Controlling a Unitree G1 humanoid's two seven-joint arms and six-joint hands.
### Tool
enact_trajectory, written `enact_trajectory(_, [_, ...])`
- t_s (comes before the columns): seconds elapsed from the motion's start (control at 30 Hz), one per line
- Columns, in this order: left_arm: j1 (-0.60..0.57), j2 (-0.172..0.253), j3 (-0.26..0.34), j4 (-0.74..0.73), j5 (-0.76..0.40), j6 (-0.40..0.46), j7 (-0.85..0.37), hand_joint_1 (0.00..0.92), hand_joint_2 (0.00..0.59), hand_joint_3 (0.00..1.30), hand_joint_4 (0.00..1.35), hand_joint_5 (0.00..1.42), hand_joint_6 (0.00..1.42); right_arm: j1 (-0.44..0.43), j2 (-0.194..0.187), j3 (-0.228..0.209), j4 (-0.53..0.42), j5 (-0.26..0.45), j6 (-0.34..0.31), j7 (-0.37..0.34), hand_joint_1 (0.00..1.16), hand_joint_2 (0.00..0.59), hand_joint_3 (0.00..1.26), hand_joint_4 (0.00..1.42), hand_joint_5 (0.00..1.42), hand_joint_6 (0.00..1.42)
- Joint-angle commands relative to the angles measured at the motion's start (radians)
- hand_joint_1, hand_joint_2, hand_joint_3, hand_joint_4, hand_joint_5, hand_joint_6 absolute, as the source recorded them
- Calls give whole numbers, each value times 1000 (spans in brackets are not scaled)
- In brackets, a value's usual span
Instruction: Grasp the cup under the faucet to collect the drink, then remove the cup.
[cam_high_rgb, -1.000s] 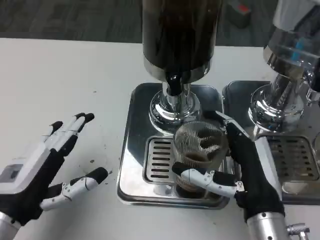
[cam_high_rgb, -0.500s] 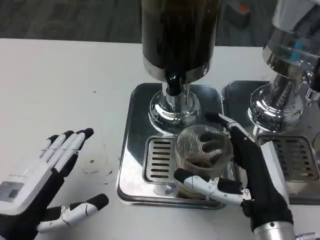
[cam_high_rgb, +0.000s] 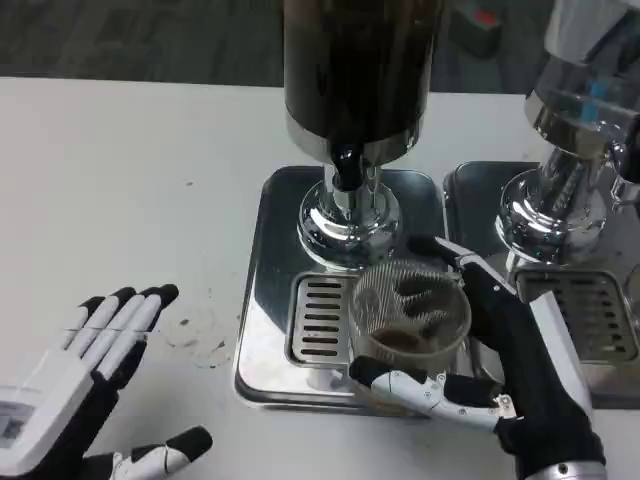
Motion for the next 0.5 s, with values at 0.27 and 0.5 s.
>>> enact_trajectory(0.27, [81,-13,23,-70,4,54,10,0,144,0,0,0,0,41,-15,11,-105,29,-9,55,999,249,281,509,819,1193])
enact_trajectory(0.5, [76,-31,10,-70,7,60,7,0,141,0,0,0,0,43,-14,8,-110,34,-3,62,993,255,281,509,819,1193])
